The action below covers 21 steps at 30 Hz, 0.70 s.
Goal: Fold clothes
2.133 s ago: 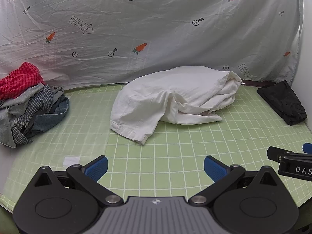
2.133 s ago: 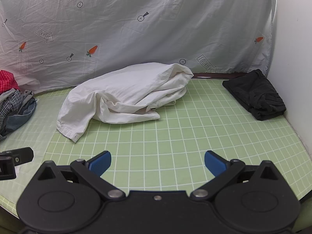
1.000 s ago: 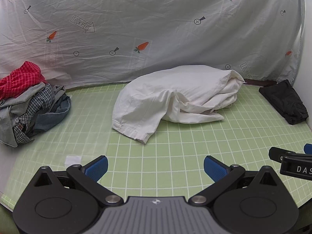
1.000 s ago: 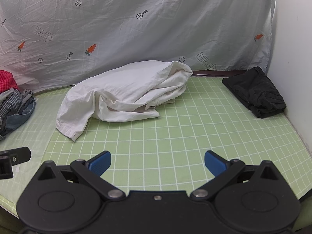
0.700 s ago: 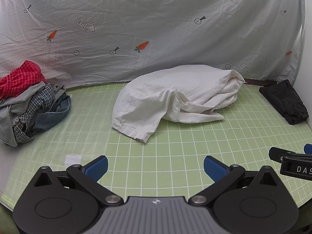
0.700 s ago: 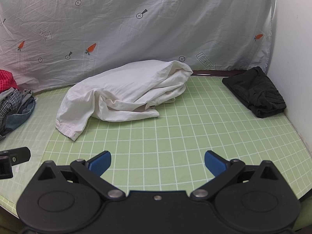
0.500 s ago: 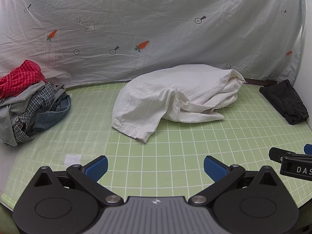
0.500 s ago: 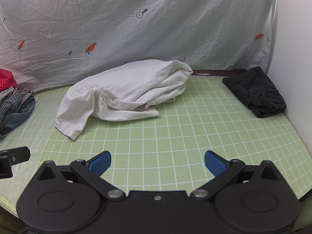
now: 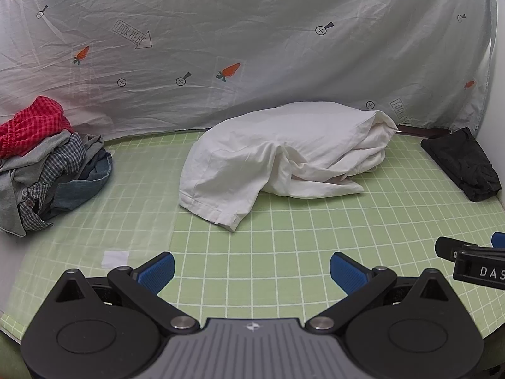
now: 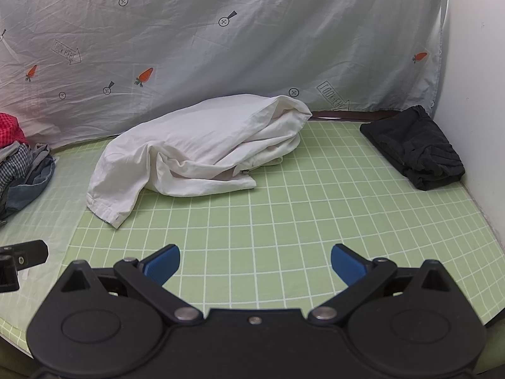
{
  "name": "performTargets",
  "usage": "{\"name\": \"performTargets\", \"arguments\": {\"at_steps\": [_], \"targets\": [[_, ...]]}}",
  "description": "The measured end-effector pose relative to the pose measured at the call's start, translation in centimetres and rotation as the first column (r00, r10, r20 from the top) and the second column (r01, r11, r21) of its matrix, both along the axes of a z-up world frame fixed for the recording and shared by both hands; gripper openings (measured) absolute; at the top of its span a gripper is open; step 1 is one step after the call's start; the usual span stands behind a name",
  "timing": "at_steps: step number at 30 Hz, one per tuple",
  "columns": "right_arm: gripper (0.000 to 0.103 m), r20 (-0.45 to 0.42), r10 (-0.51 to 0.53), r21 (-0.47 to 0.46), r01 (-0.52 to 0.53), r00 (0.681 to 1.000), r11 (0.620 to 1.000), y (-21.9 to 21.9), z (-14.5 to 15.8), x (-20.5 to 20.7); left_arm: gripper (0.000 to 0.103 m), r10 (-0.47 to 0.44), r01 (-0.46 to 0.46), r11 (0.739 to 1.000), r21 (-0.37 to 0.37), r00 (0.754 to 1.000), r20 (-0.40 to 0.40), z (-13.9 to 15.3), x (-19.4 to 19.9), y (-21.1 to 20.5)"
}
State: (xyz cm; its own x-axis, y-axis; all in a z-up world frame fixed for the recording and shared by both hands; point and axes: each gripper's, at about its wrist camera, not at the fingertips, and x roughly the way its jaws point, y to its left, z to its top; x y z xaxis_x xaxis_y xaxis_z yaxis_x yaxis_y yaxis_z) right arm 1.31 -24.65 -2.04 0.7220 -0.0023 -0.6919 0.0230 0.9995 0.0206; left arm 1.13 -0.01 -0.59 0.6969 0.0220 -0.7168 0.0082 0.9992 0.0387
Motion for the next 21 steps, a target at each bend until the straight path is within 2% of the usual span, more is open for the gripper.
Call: {"name": "performTargets", "arguments": {"at_steps": [9,21], "targets": [[0.103,-0.013,-0.009,0.005,0.01,1.0,1.0,-0.1,-0.3,2.3,0.103,0.004,-0.004,1.0,-0.003,1.0,-0.016,-0.2,2.3,0.2],[0.103,-0.041,-0.022,0.012,0.023,0.999,1.0,0.8,-1.1,7.8,0.103,0.017,-0.018,1.0,-0.005,0.999,-0.049,-0.8,8.5,1.4]]}}
